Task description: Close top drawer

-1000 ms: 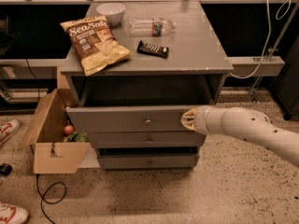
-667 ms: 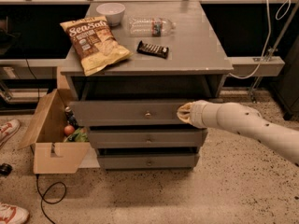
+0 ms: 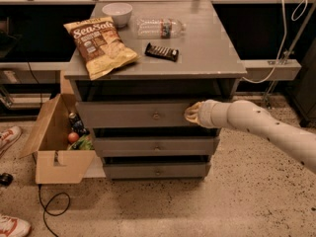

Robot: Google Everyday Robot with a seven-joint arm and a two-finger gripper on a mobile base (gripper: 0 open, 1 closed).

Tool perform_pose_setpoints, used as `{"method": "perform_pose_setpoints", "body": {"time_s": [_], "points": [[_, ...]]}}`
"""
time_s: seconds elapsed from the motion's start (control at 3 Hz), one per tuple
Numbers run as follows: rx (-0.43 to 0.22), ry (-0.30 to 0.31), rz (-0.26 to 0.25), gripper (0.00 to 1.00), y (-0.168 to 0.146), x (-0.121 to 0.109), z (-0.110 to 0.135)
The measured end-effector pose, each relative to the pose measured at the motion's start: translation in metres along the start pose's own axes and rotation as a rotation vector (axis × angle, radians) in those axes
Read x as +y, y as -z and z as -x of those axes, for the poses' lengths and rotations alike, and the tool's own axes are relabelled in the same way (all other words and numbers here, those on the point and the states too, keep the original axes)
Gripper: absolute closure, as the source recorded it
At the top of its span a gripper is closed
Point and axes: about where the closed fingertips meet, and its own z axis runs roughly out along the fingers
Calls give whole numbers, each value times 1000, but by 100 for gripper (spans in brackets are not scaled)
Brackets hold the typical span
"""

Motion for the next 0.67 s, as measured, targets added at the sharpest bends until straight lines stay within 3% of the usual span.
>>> {"method": "perform_pose_setpoints", "body": {"time_s": [0.33,0.67], "points": [[8,-38,26,100,44,6,-6],[38,-98,102,100,128,24,-13]]}}
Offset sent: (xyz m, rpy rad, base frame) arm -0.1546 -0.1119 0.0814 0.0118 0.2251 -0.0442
